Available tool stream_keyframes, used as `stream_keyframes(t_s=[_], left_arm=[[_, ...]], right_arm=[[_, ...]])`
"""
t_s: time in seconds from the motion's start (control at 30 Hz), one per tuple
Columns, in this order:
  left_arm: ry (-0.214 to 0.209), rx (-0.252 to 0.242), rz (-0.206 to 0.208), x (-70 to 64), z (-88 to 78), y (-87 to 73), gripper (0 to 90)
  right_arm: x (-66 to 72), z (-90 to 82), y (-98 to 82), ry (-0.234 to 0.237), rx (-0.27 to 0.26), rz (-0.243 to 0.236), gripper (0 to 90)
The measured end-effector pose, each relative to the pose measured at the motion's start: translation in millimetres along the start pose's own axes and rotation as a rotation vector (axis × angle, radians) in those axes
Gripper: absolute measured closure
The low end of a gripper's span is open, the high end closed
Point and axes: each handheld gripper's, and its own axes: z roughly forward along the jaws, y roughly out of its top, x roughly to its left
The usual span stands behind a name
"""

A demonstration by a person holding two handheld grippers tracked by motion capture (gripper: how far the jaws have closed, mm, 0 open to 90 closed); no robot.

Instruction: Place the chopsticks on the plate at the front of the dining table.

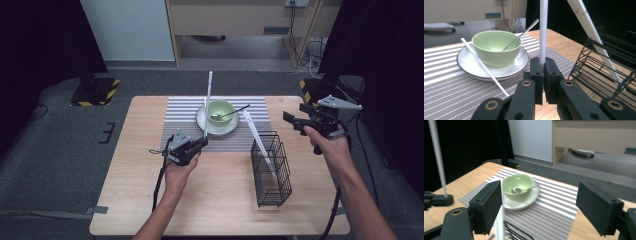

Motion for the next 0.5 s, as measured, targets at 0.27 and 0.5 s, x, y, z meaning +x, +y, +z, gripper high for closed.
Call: stream_keyframes(t_s=[0.27,0.5], left_arm=[[0.064,0.000,0.012,3.0,7.3,7.9,86.4],[0.091,0.005,-0.007,8.1,14.7,13.4,86.4]], right_arm=[[-18.6,-2.6,-23.5,-0.076,0.015,0.011,20.7],[-33.3,-0.9,-52.0,-0.140,0.041,0.041,20.9]])
